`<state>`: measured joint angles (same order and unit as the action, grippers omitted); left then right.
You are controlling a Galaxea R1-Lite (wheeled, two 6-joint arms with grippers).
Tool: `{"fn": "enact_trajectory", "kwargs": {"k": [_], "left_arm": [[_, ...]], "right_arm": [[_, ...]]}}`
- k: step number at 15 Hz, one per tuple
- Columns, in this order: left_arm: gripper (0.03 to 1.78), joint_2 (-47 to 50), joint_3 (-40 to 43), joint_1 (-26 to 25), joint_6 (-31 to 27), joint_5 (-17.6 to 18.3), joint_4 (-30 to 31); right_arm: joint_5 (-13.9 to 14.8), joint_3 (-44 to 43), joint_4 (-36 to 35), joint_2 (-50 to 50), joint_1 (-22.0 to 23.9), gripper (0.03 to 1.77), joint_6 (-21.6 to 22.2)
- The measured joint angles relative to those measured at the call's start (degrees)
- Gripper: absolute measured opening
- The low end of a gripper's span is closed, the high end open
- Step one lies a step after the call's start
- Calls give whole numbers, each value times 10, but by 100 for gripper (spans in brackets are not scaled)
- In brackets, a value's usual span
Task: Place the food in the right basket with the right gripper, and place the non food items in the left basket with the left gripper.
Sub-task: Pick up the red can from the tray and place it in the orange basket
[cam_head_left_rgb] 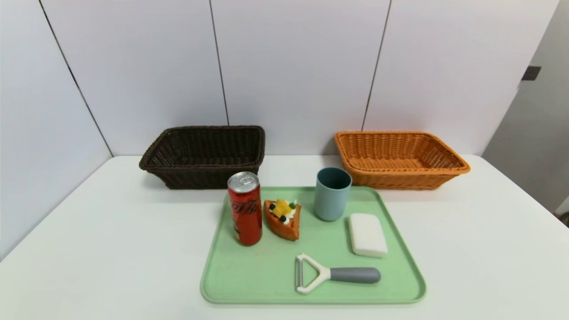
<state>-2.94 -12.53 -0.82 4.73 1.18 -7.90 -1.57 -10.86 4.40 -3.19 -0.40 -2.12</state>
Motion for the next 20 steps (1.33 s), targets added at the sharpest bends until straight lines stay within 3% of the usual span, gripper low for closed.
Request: {"fn": "enact_trajectory", "kwargs": {"k": [6,11,15,17,20], "left_arm": [[169,-182,-149,0,76,7,-42],[169,-314,-218,0,90,9,-46],[169,-352,-230,0,77,32,-46],[169,-367,-239,1,64,40,-45],[169,-391,-249,2,52,82,-41]], "right_arm": [[8,-123,14,-167,-14,170,15],[-2,-201,13,-310,-16,170,32],[-80,-221,6,-375,-20,170,22],[-125,-228,4,-409,-20,170,-8],[-214,-245,4,-447,-32,170,-60]]}}
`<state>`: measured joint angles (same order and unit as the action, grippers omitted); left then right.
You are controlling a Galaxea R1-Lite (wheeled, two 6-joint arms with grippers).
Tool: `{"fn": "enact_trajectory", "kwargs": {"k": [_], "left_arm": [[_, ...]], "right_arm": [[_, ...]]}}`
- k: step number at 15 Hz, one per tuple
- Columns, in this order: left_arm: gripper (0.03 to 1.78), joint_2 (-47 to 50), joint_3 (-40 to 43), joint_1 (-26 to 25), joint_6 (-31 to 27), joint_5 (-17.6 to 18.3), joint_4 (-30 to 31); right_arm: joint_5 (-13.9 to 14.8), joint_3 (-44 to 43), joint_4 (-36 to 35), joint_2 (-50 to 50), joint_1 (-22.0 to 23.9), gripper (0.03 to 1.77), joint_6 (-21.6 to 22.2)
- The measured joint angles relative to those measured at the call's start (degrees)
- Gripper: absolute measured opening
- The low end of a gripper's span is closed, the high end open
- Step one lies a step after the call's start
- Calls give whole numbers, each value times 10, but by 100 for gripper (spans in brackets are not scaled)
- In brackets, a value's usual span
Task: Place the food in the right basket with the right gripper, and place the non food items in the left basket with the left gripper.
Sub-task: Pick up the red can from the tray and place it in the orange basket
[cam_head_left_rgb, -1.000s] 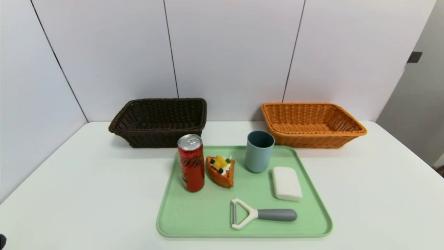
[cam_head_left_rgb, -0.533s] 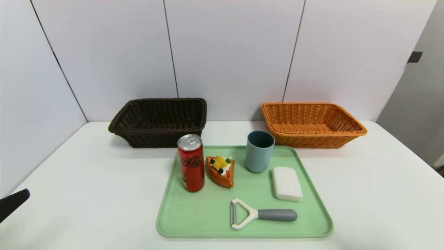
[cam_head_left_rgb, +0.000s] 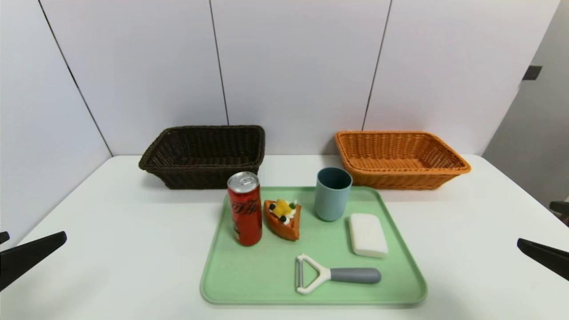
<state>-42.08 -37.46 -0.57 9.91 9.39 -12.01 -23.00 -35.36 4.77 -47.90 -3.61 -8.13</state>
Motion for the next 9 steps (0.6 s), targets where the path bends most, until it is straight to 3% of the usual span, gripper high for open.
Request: {"fn": "enact_trajectory", "kwargs": {"k": [2,6,9], "left_arm": [[169,-16,-10,0,0,21,0],[169,-44,-12,5,0,36,0],[169,-53,-6,9,0,56,-1]], "right_arm": [[-41,-7,0,-21,-23,170,-40],[-45,-24,-30,-92,-124,170,-64],[-44,-27,-138,-179,-187,170,-71]]}}
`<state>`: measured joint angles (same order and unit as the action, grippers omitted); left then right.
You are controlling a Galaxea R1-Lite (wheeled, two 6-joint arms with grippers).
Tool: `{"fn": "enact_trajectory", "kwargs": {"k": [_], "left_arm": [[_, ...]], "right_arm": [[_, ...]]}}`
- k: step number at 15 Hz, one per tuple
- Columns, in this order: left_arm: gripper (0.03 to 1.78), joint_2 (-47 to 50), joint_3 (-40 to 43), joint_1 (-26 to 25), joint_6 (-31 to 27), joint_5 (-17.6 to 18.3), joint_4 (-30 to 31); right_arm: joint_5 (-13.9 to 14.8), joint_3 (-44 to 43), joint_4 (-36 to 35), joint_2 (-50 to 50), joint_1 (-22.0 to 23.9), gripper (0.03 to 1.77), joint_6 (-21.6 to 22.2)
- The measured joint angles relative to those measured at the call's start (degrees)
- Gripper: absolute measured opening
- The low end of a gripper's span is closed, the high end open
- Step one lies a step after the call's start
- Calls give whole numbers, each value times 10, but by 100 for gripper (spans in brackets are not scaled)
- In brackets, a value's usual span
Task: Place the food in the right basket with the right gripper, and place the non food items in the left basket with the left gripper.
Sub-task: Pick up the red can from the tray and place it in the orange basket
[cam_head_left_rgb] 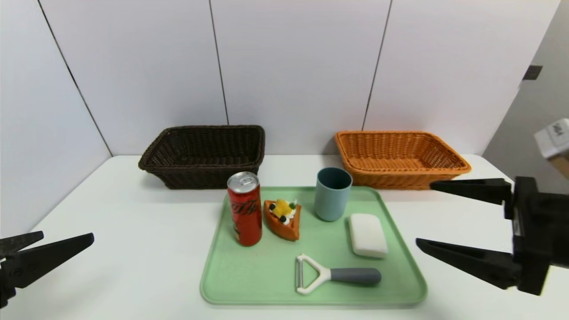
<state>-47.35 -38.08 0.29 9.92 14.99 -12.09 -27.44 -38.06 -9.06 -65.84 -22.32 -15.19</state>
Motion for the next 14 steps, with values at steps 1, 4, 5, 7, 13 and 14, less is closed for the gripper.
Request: {"fn": "enact_trajectory", "kwargs": {"k": [1,4,5,7,13,14], "left_arm": [[169,-1,0,0,0,0,1],[169,-5,-2,1,-1,-3,1],[169,-5,-2,0,-1,-3,1],[169,-6,-3,0,0,-6,1],[169,-9,-2,0,-1,-7,0],[169,-9,-2,0,-1,-7,0]], "right_arm": [[0,-2,-40,-33,-19,170,0],[3,-14,-161,-138,-84,170,-1],[4,-22,-193,-167,-105,170,0],[5,-49,-234,-223,-142,170,-1],[15,-128,-277,-344,-196,170,0],[22,-132,-300,-360,-202,170,1]]}}
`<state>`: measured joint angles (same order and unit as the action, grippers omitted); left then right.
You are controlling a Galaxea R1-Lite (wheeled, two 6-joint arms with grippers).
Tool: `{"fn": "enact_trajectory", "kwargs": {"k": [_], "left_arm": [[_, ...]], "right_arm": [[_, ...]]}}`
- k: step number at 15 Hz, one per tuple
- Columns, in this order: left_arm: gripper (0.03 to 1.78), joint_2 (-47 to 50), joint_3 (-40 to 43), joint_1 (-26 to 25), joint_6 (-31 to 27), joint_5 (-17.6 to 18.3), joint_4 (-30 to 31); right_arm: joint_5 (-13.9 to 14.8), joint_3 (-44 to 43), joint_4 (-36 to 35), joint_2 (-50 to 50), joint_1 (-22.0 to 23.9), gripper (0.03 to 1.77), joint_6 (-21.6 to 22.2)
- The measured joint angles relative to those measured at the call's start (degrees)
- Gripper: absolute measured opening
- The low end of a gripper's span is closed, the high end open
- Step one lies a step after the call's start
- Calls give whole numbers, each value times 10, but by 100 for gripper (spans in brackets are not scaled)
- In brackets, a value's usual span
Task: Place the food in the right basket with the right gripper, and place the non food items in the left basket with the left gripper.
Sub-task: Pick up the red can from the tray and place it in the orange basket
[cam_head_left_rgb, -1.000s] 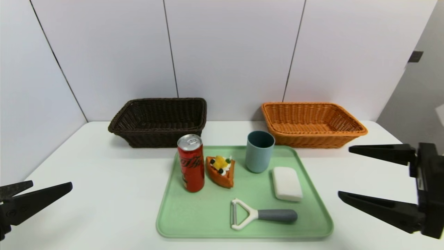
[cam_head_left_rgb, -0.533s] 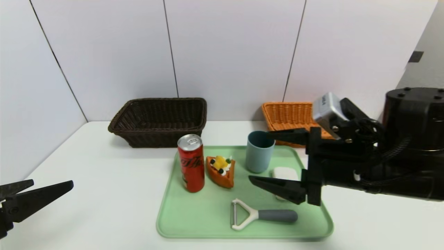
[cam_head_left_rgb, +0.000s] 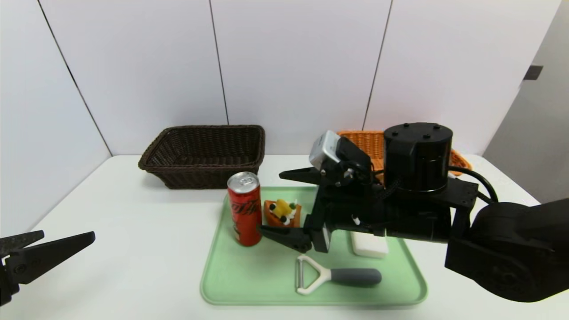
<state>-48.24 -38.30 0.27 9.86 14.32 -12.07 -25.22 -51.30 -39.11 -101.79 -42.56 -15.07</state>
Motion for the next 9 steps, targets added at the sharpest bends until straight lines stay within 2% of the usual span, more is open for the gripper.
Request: {"fn": "enact_trajectory", "kwargs": {"k": [2,9], "left_arm": [[169,0,1,0,0,0,-2],[169,-1,3,0,0,-1,-3]], "right_arm": [[16,-7,-31,-29,-15,170,1],[68,-39,-39,-84,-40,170,16]]}}
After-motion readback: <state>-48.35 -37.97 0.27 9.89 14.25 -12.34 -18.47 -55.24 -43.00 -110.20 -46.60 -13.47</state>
